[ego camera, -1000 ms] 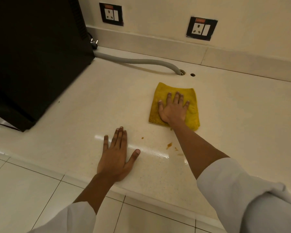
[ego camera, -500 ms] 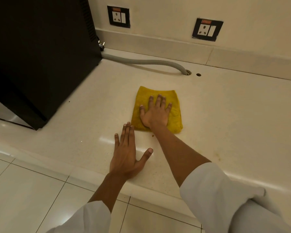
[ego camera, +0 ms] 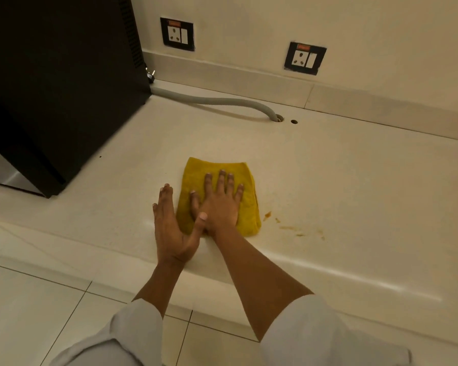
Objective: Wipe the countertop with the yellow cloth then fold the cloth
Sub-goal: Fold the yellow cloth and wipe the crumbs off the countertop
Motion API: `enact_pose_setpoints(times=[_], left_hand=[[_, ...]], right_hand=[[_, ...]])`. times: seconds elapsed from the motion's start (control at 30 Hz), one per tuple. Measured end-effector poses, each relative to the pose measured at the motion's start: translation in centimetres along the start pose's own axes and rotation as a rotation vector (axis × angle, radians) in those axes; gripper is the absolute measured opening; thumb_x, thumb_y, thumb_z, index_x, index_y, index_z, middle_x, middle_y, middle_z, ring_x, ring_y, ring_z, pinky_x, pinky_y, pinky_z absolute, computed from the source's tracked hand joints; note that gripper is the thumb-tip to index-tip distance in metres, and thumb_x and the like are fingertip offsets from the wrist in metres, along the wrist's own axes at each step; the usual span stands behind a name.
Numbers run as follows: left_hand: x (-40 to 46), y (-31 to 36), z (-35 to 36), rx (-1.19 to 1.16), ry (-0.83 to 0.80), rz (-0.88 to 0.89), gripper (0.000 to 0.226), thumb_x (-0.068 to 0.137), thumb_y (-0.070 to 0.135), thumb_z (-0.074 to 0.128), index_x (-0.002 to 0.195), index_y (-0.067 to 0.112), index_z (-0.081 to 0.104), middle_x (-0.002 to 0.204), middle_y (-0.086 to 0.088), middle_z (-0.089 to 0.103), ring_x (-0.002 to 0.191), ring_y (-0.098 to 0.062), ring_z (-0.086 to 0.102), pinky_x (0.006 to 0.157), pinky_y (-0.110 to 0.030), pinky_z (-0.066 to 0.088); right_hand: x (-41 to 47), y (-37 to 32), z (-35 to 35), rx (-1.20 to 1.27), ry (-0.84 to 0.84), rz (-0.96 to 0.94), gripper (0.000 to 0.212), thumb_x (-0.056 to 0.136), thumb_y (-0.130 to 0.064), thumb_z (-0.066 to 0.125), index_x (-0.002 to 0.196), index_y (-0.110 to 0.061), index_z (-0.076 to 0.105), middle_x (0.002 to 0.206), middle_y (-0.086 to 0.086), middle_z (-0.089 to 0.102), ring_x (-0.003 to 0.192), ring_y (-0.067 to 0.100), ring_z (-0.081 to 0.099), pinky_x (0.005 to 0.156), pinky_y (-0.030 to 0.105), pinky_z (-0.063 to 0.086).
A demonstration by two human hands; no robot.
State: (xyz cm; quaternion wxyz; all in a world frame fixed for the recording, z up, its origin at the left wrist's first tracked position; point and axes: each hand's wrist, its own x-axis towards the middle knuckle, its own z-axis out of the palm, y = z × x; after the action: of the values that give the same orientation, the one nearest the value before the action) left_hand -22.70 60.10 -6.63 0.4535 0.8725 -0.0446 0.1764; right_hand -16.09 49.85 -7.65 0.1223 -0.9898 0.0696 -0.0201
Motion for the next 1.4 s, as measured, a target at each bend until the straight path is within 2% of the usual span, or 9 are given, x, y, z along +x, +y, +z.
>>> enact_pose_setpoints(times=[0.13, 0.23, 0.33, 0.47, 0.7, 0.83, 0.97, 1.1, 1.4], left_hand=[[0.1, -0.1, -0.1, -0.012, -0.028, -0.026, 0.093, 0.082, 0.064, 0.04, 0.15, 0.003, 0.021, 0.159, -0.015, 0.026, 0.149, -0.026, 0.02, 0.122, -0.049, 0.013], [0.2, -0.4, -0.1, 0.016, -0.088, -0.006, 0.09, 0.082, 0.06, 0.037, 0.149, 0.002, 0.023, 0.159, -0.015, 0.024, 0.149, -0.026, 0.019, 0.123, -0.049, 0.011], [0.1, -0.5, 0.1, 0.128, -0.175, 0.063, 0.092, 0.082, 0.066, 0.031, 0.151, 0.005, 0.021, 0.161, -0.012, 0.02, 0.15, -0.022, 0.014, 0.123, -0.048, 0.007], [0.1, -0.8, 0.4, 0.285, -0.269, 0.124, 0.107, 0.077, 0.083, 0.015, 0.151, 0.007, 0.019, 0.162, -0.01, 0.017, 0.151, -0.02, 0.01, 0.123, -0.048, 0.004], [-0.1, -0.8, 0.8, 0.413, -0.354, 0.112, 0.112, 0.074, 0.087, 0.008, 0.152, 0.007, 0.012, 0.163, -0.009, 0.01, 0.151, -0.016, 0.002, 0.123, -0.048, 0.001], [-0.3, -0.3, 0.9, 0.469, -0.408, 0.118, 0.113, 0.072, 0.087, 0.004, 0.153, 0.008, 0.008, 0.164, -0.006, 0.005, 0.151, -0.013, -0.003, 0.124, -0.046, -0.002], [-0.3, -0.2, 1.0, 0.475, -0.422, 0.121, 0.112, 0.073, 0.087, 0.004, 0.153, 0.009, 0.005, 0.164, -0.004, 0.002, 0.151, -0.012, -0.005, 0.124, -0.046, -0.003], [-0.3, -0.3, 1.1, 0.464, -0.414, 0.124, 0.109, 0.075, 0.086, 0.008, 0.153, 0.01, 0.006, 0.164, -0.004, 0.004, 0.151, -0.012, -0.005, 0.124, -0.046, -0.001], [0.1, -0.8, 1.7, 0.404, -0.404, 0.144, 0.101, 0.08, 0.081, 0.016, 0.154, 0.014, 0.004, 0.164, 0.0, 0.003, 0.15, -0.008, -0.005, 0.124, -0.044, 0.0]], right_hand=[[-2.5, 0.4, -0.1, -0.003, -0.019, -0.007, 0.075, 0.094, -0.065, 0.014, 0.156, -0.024, 0.002, 0.165, 0.012, -0.005, 0.151, 0.033, -0.014, 0.118, 0.059, -0.01], [-4.5, 1.1, -0.3, 0.026, -0.007, 0.01, 0.075, 0.094, -0.065, 0.013, 0.156, -0.024, 0.004, 0.165, 0.012, -0.006, 0.151, 0.032, -0.015, 0.117, 0.059, -0.012], [-6.1, 2.5, -0.7, 0.042, 0.032, 0.063, 0.075, 0.093, -0.065, 0.014, 0.156, -0.024, 0.008, 0.165, 0.013, -0.004, 0.151, 0.033, -0.013, 0.117, 0.059, -0.014], [-7.7, 5.0, -1.5, 0.035, 0.058, 0.139, 0.076, 0.091, -0.067, 0.016, 0.156, -0.026, 0.013, 0.164, 0.016, -0.002, 0.151, 0.035, -0.011, 0.116, 0.061, -0.014], [-9.7, 10.9, -3.3, 0.01, 0.087, 0.268, 0.076, 0.089, -0.07, 0.021, 0.155, -0.031, 0.017, 0.164, 0.017, 0.003, 0.151, 0.037, -0.008, 0.115, 0.062, -0.014], [-10.0, 15.5, -4.6, -0.037, 0.095, 0.363, 0.076, 0.088, -0.072, 0.023, 0.154, -0.034, 0.019, 0.164, 0.018, 0.005, 0.15, 0.041, -0.007, 0.113, 0.067, -0.012], [-8.9, 19.7, -5.9, -0.053, 0.083, 0.458, 0.075, 0.088, -0.073, 0.023, 0.153, -0.036, 0.018, 0.164, 0.017, 0.003, 0.148, 0.046, -0.009, 0.107, 0.075, -0.013], [-6.3, 21.9, -6.5, -0.07, 0.056, 0.473, 0.077, 0.088, -0.074, 0.019, 0.154, -0.036, 0.015, 0.164, 0.017, 0.002, 0.147, 0.047, -0.009, 0.106, 0.077, -0.012], [1.4, 21.2, -6.2, -0.069, 0.025, 0.389, 0.079, 0.087, -0.074, 0.015, 0.155, -0.034, 0.011, 0.164, 0.018, 0.001, 0.147, 0.048, -0.009, 0.106, 0.077, -0.011]])
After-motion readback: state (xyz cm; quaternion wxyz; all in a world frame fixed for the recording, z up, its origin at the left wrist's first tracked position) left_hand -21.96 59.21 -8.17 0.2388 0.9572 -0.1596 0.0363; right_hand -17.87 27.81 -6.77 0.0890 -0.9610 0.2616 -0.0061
